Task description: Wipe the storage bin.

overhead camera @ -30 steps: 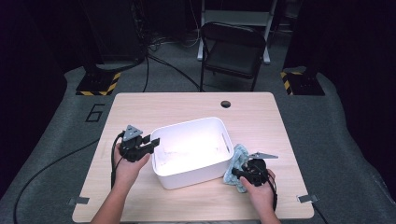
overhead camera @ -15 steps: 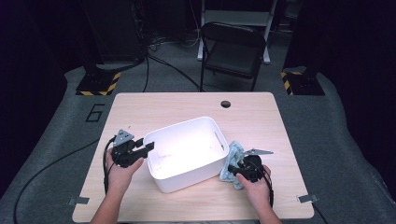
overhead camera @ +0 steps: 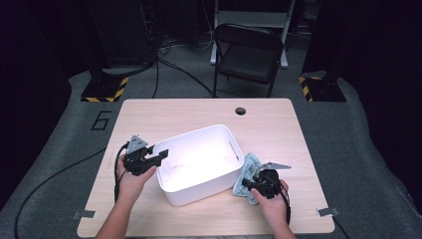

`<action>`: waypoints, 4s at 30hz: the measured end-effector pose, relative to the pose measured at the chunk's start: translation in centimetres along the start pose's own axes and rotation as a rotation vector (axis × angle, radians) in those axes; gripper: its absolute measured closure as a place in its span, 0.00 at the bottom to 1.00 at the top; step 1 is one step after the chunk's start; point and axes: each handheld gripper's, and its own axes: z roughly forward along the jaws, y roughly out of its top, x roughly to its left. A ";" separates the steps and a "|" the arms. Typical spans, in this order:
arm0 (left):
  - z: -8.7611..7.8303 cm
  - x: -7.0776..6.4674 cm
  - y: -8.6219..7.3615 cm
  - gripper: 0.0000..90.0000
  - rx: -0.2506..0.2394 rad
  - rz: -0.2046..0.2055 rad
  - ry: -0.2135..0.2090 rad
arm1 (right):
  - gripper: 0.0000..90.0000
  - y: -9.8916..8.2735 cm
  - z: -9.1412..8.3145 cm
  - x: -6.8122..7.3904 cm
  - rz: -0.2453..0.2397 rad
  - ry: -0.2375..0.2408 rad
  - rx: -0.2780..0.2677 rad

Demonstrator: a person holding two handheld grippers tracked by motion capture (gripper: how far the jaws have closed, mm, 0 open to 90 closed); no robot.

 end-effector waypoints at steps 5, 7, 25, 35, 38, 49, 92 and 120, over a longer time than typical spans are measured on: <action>-0.1 -0.4 -0.2 0.60 0.003 -0.012 0.025 | 0.72 0.5 -0.6 0.2 0.009 0.007 -0.020; -0.1 -0.5 -0.2 0.60 0.001 -0.016 0.030 | 0.72 0.8 -1.1 0.4 0.010 0.016 -0.041; -0.2 -0.7 -0.3 0.60 -0.009 -0.018 0.035 | 0.71 3.6 -6.9 3.0 -0.070 0.062 -0.242; -0.3 -1.2 -0.3 0.60 0.013 0.016 0.039 | 0.72 3.4 -6.1 2.4 -0.054 0.087 -0.210; -0.3 -1.3 -0.3 0.60 0.011 0.018 0.042 | 0.72 3.3 -5.8 2.3 -0.057 0.087 -0.198; -0.4 -1.5 -0.2 0.60 0.020 0.025 0.054 | 0.72 2.5 -4.1 1.6 -0.048 0.080 -0.123; -0.9 -0.7 0.5 0.70 0.103 0.065 -0.028 | 0.70 0.1 0.4 -0.6 0.002 0.034 0.045; -0.6 -3.0 -0.1 0.69 0.053 0.055 0.002 | 0.69 3.6 -6.3 1.9 -0.051 0.042 -0.219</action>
